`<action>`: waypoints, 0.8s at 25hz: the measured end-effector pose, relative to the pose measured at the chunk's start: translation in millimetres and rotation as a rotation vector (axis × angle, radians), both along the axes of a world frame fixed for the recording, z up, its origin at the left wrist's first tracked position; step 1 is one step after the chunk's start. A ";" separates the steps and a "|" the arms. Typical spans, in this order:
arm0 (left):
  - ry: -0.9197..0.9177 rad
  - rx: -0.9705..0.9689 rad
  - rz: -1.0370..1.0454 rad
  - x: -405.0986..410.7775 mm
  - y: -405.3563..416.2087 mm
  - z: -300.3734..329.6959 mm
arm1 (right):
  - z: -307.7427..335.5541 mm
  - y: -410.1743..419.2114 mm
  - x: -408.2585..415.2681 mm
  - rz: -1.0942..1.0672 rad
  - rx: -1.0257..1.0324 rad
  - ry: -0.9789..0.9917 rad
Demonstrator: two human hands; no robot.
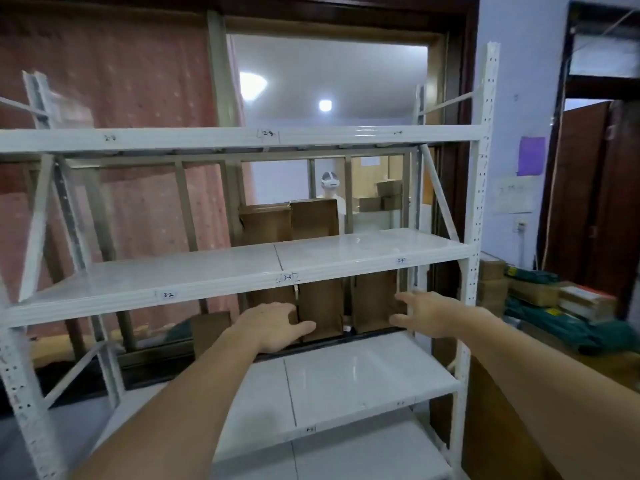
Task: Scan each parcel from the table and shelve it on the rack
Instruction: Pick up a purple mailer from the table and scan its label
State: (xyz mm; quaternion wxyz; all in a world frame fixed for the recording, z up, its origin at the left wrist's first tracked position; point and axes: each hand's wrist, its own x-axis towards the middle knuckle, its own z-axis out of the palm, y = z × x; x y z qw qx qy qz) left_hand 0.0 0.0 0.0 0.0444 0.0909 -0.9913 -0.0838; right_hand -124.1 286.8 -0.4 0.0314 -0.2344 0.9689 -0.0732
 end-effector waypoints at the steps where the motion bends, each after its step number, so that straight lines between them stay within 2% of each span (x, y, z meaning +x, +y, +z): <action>1: -0.024 -0.003 -0.049 -14.9 11.6 -4.3 | -2.7 19.5 -1.3 -0.039 -0.010 -0.008; 6: -0.079 -0.025 -0.294 -89.9 123.1 -20.6 | -21.3 154.9 -1.2 -0.333 0.007 -0.051; 11: -0.069 -0.108 -0.474 -146.2 231.4 -33.9 | -29.9 262.4 0.2 -0.472 0.037 -0.068; 15: -0.090 -0.122 -0.534 -184.0 292.8 -52.9 | -38.3 314.3 -20.5 -0.553 0.041 -0.064; 20: -0.124 -0.100 -0.541 -238.5 323.7 -76.2 | -55.5 333.8 -64.4 -0.550 0.043 -0.102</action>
